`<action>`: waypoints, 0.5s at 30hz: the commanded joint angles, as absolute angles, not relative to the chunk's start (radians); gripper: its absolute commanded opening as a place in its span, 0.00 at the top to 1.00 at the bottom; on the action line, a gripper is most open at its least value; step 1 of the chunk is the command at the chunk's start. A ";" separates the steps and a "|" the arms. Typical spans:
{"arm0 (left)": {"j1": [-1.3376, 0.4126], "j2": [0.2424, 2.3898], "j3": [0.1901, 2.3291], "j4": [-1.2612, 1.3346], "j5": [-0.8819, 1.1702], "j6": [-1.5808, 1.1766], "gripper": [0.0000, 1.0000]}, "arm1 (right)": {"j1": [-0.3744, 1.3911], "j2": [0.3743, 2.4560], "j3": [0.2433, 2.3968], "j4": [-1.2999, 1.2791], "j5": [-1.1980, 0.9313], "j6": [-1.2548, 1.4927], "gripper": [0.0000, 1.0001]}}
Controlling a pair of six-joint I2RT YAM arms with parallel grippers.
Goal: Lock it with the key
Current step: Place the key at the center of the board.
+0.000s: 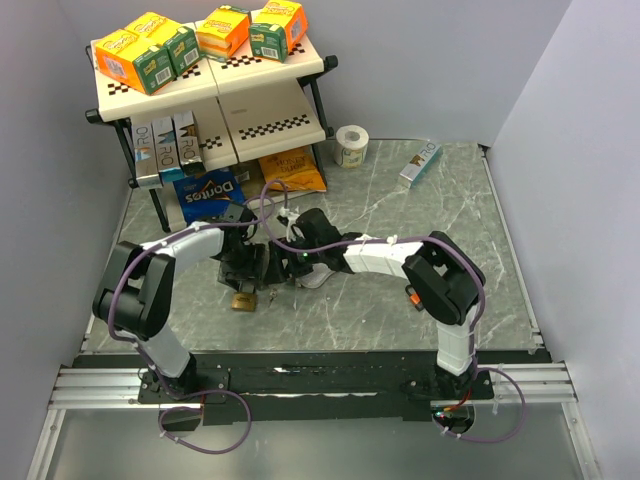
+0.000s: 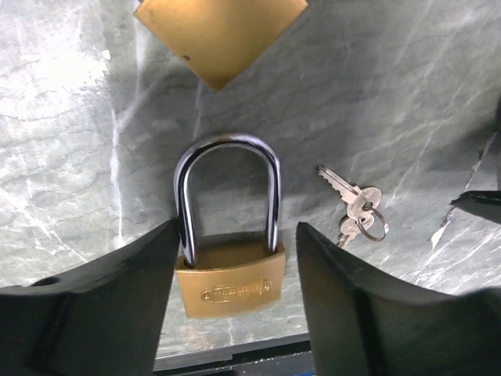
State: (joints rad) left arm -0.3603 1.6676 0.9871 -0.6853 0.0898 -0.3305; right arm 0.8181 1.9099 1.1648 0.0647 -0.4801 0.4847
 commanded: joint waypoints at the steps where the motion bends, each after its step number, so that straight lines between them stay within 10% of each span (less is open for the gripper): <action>1: -0.364 1.664 0.982 -0.698 0.066 -0.330 0.29 | 0.838 1.853 1.186 0.077 -0.498 0.471 0.22; 15: -0.325 1.390 0.969 -0.670 0.133 -0.345 0.10 | 0.830 1.727 1.226 -0.083 -0.485 0.273 0.18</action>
